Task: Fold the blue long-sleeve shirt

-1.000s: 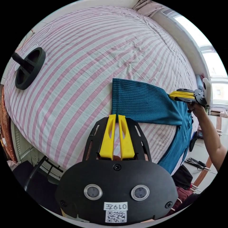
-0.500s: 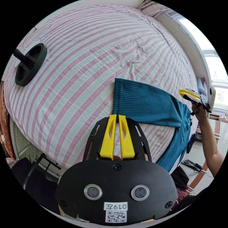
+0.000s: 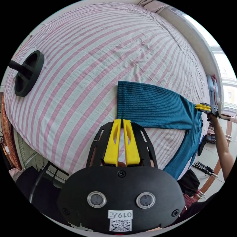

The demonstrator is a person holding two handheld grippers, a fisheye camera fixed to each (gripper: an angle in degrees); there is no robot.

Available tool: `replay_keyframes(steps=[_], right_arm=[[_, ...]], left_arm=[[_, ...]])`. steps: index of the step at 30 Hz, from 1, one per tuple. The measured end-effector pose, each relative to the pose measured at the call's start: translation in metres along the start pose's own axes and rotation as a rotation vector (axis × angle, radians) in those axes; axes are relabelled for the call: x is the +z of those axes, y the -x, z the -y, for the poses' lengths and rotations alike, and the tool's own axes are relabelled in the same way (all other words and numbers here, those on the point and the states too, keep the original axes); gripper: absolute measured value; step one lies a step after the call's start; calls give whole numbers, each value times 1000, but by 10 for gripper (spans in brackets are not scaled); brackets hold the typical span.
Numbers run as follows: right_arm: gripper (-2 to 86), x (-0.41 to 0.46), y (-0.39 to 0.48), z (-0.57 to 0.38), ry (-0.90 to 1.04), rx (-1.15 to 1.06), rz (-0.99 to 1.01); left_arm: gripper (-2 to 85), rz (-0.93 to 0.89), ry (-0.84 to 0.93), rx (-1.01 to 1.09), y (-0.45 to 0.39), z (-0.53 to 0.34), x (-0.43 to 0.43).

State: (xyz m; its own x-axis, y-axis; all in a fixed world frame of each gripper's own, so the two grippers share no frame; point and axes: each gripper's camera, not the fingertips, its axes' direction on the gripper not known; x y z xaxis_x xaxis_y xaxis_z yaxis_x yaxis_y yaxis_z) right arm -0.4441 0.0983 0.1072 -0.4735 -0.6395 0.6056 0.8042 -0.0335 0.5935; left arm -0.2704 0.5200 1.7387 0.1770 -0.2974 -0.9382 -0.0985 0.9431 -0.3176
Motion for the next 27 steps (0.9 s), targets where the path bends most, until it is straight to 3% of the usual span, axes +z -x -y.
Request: replay_keyframes(steps=[6, 10, 14, 19, 23, 27], right_arm=[[-2, -10, -14, 3, -71, 58, -44], [43, -19, -24, -1, -130, 74, -5], [89, -4, -31, 7, -1, 13, 113], [74, 6, -28, 12, 44, -32, 98], [1, 14, -25, 12, 71, -59, 109], [-8, 8, -30, 3, -20, 22, 84]], left_arm=[[4, 11, 0, -2, -1, 1, -2], [4, 4, 1, -8, 1, 2, -3], [5, 3, 5, -4, 2, 3, -4], [5, 9, 7, -1, 4, 2, -5], [6, 10, 7, -3, 6, 1, -6], [7, 10, 7, -7, 8, -1, -7]])
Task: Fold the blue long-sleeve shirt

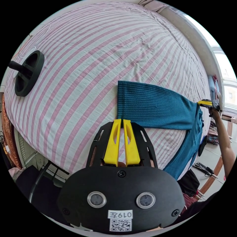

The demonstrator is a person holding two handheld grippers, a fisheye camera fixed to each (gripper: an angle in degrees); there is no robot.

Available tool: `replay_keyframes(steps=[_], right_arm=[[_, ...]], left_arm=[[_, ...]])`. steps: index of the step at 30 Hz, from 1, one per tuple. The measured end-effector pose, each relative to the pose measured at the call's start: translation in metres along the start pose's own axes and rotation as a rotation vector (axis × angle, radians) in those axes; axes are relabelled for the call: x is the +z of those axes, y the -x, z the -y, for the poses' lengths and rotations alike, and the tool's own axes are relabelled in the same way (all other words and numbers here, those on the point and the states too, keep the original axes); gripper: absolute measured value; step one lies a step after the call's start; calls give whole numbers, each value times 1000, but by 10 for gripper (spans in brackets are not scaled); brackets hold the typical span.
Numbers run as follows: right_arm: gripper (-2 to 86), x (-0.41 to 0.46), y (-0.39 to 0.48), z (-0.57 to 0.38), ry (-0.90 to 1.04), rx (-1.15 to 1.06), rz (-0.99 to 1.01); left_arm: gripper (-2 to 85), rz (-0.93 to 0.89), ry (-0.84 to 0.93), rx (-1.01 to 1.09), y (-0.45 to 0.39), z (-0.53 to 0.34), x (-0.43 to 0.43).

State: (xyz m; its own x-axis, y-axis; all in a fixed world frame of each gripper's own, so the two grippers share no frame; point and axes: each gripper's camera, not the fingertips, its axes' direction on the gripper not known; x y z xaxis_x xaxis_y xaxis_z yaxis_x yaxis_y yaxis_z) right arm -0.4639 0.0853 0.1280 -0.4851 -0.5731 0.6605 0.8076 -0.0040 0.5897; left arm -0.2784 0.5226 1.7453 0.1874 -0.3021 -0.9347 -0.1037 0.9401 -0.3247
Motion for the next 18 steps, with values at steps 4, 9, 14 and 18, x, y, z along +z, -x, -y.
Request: replay_keyframes(steps=[4, 9, 14, 18], right_arm=[[-6, 19, 12, -8, 28, 15, -53], [31, 32, 28, -20, -10, 92, -75], [55, 24, 39, -42, -98, 167, -89], [25, 10, 48, -70, -261, 248, 13]], left_arm=[[7, 3, -6, -13, 3, -3, -1], [7, 16, -1, -10, 5, -6, -3], [8, 7, -6, -24, 11, -12, -4], [10, -73, -25, -71, 26, -18, -6]])
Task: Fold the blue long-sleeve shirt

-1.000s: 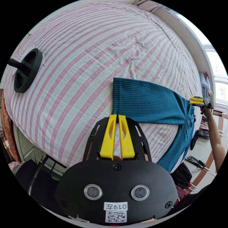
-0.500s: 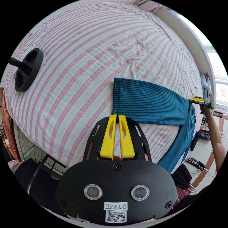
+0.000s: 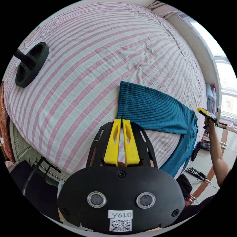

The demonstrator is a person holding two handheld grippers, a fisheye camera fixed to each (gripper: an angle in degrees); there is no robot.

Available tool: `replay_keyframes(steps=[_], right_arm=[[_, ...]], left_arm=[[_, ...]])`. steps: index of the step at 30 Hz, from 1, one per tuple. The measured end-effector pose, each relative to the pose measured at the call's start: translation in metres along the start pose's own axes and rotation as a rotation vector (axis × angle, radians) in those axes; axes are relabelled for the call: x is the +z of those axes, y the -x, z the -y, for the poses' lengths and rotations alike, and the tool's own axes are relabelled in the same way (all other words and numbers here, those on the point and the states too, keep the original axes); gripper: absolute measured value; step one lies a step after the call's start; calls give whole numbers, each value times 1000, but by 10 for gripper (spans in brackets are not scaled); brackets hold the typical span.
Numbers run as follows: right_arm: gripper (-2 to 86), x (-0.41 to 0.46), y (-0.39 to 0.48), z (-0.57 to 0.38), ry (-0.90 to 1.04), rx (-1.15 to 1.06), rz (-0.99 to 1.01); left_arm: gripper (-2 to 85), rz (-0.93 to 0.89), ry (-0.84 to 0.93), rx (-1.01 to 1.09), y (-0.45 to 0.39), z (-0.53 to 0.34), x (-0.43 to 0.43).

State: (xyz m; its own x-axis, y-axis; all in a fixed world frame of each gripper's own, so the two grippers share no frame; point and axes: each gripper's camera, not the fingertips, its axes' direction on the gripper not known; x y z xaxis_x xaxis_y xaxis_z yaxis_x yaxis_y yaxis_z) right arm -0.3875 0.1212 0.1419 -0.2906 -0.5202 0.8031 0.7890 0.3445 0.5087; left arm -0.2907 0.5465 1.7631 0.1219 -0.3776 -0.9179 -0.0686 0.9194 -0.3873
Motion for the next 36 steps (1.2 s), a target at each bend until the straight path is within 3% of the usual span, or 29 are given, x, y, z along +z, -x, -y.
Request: replay_keyframes(steps=[7, 13, 18, 25, 36], right_arm=[[6, 7, 154, -31, -141, -257, 16], [30, 63, 288, -52, -142, -352, -15], [48, 111, 382, -66, -128, -567, -294], [51, 149, 429, -77, -68, -667, -458], [-7, 181, 471, -100, -44, -724, -495]], left_arm=[[12, -153, -113, -68, 26, -20, -20], [12, -129, -143, -33, 32, -42, -27], [14, -120, -171, 91, 15, -46, -28], [17, -174, -171, 160, 1, -5, -19], [12, -97, -73, 155, -4, 30, 8]])
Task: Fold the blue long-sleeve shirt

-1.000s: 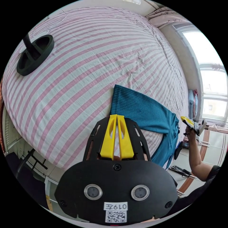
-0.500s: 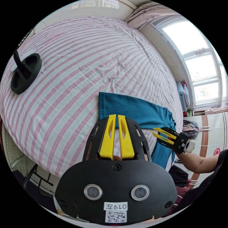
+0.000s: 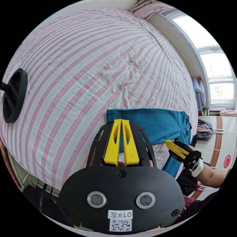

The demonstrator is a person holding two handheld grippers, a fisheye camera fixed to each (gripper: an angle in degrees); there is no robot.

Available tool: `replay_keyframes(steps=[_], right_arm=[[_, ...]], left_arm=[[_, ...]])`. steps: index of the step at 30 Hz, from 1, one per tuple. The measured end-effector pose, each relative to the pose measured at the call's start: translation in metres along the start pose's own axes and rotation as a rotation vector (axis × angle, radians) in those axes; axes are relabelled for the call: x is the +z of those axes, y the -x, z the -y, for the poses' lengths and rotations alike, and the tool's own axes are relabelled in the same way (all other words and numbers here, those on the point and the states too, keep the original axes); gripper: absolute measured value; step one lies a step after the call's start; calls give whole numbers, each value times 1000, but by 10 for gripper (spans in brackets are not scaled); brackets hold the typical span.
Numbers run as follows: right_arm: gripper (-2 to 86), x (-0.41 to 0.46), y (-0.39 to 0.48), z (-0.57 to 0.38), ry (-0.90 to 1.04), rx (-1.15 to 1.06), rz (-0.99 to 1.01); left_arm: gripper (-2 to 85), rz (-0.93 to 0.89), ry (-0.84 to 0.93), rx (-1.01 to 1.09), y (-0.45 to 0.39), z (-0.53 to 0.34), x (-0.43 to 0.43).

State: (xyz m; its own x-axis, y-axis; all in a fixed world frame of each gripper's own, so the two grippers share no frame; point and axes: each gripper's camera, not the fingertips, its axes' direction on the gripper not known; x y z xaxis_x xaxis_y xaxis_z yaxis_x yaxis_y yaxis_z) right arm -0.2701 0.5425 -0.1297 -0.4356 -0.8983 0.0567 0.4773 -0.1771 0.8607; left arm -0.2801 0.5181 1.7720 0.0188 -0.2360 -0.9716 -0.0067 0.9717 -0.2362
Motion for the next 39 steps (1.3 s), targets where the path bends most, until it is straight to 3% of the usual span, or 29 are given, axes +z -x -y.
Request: replay_keyframes(steps=[9, 16, 26, 31, 34, 36, 38, 39], right_arm=[[-7, 5, 47, -6, 12, -84, -119], [-9, -10, 60, -20, -38, 3, -146], [-2, 20, 98, -47, 31, -122, -286], [-6, 13, 92, -73, -3, -92, -268], [-9, -2, 66, -96, -41, 88, -123], [-9, -13, 24, -133, -88, 376, 152], [-10, -23, 0, -174, -189, 570, 289], [-10, -32, -7, -202, -236, 676, 264]], left_arm=[[8, -3, 28, -24, -8, 10, 10], [7, 48, 66, 23, -26, 21, 21], [7, 74, 75, 21, -46, 28, 38], [8, 39, 60, -15, -48, 27, 47], [8, 10, 44, -14, -54, 27, 49], [8, 5, 7, 5, -63, 24, 43], [7, -19, -69, 35, -75, 19, 32], [7, 6, -120, 71, -89, 13, 23]])
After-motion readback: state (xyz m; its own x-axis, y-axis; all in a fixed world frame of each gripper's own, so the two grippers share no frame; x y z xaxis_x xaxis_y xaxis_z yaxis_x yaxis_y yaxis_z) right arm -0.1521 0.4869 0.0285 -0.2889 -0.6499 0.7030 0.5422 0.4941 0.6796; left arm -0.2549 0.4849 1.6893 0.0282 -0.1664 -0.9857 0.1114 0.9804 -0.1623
